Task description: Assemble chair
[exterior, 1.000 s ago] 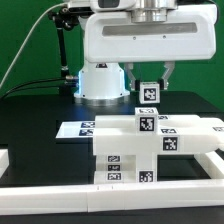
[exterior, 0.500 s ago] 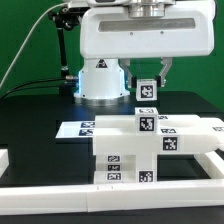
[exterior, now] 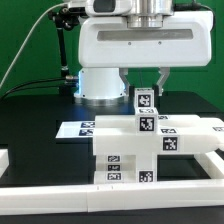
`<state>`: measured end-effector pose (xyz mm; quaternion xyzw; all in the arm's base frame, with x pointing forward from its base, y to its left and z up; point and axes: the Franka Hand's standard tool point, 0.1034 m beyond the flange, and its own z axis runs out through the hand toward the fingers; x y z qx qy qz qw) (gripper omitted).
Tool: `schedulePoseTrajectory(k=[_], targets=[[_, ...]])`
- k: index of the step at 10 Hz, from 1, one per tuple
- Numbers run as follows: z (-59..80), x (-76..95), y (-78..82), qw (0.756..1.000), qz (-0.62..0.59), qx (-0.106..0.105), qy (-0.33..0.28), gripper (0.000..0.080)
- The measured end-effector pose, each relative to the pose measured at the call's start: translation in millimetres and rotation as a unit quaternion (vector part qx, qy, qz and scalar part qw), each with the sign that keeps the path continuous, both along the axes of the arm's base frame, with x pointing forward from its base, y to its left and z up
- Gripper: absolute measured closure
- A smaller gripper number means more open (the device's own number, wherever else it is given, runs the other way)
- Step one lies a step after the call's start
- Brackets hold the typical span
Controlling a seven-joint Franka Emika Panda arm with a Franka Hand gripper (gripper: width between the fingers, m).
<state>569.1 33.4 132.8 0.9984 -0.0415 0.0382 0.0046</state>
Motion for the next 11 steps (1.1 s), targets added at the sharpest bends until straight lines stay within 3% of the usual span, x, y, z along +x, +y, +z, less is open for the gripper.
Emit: schedulePoseTrajectory(k=[11], targets=[[-7.4,5.0,-6.0,1.000,-0.001,-0.007,-0.020,0.0517]])
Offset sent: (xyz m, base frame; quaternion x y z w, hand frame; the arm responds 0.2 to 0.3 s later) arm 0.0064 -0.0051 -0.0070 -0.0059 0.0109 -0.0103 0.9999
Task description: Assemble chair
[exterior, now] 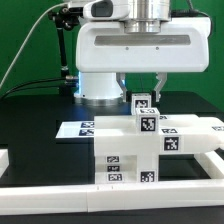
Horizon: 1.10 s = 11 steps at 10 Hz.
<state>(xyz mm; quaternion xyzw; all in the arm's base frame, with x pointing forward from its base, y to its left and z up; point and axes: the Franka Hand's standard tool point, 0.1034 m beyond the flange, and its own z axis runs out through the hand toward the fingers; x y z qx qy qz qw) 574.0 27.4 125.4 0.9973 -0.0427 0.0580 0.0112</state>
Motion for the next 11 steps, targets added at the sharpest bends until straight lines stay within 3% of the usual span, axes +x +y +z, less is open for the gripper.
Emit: schedulePoseTrajectory(k=[2,3,4,7,11], targets=[[0.0,0.0,0.0,1.000,0.000,0.000,0.000,0.0517],[0.0,0.0,0.1,1.000,0.000,0.000,0.000,0.0336],[-0.1,0.0,0.0,1.000,0.000,0.000,0.000,0.0217],[-0.1,0.0,0.1,1.000,0.000,0.000,0.000,0.0154],[0.2,0.2,-0.6,1.000,-0.011,0.007,-0.001,0.0150]])
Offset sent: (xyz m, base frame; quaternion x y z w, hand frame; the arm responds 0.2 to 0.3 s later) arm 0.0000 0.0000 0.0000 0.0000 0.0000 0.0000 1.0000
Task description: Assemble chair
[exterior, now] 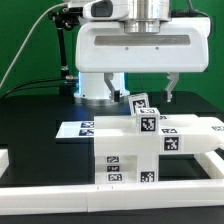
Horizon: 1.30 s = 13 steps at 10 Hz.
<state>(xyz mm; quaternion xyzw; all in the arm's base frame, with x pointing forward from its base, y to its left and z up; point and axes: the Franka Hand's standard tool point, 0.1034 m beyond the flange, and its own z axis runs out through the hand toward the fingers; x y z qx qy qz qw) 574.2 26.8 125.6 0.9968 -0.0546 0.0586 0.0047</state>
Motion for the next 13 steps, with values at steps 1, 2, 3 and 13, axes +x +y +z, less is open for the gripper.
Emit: schedulePoseTrajectory(k=[1,2,3,13], targets=[[-3.6,-1.3,1.5,1.000,-0.003,0.002,0.003,0.0150],[-9.8,-3.5,1.8,1.000,-0.015,0.008,0.007,0.0150],[-10.9,-3.9,1.5,1.000,-0.019,0.010,0.008,0.0150],[-10.6,-3.7,1.3,1.000,-0.028,0.011,0.008,0.0531]])
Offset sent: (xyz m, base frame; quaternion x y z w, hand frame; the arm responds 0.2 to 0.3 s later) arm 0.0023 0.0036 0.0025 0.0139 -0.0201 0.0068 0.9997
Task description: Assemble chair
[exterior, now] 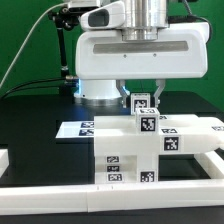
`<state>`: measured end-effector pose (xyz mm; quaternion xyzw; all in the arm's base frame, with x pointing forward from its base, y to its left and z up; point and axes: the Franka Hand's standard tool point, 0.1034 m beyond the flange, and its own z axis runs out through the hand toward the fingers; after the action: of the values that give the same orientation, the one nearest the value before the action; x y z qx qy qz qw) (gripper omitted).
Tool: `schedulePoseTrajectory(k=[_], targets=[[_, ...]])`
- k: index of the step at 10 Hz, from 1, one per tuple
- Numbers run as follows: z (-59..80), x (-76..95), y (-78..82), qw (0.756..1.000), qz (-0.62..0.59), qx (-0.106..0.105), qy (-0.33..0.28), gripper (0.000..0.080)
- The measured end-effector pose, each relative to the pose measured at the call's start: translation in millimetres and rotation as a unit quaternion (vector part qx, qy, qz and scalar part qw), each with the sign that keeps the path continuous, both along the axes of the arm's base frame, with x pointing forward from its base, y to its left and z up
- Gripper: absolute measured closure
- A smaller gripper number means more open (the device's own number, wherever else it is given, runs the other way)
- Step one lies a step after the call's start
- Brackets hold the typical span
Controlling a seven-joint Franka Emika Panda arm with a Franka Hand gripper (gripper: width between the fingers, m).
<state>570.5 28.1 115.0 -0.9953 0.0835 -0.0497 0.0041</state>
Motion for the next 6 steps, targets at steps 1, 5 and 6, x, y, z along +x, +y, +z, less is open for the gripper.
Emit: schedulePoseTrajectory(k=[1,5,6], targets=[[-0.3,-0.1,0.0,1.000,-0.001,0.000,0.000,0.0531],[-0.5,3.1,5.8,0.980,-0.199,0.019,0.011,0.0531],[-0.5,3.2,6.0,0.974,-0.224,0.022,0.011,0.0531]])
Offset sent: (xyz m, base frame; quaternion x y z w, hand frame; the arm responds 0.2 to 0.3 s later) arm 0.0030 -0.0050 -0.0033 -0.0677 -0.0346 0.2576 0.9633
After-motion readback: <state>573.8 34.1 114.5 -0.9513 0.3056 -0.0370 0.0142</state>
